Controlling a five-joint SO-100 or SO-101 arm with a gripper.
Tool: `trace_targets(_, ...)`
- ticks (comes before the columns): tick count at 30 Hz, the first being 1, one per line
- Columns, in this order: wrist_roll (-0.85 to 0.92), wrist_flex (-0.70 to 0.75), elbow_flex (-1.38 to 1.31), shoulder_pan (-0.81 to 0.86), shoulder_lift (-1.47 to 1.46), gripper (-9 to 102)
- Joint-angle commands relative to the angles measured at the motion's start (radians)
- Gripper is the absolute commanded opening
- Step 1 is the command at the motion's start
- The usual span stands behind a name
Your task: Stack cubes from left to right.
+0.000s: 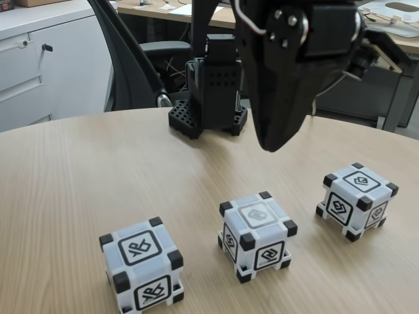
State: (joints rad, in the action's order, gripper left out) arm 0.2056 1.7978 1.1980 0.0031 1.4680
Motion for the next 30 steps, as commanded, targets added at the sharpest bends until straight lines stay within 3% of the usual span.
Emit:
trace_targets(1, 0.021, 0.023, -0.008, 0.044, 0.071, 0)
trace_targets(30, -0.014, 0.023, -0.023, 0.044, 0.071, 0)
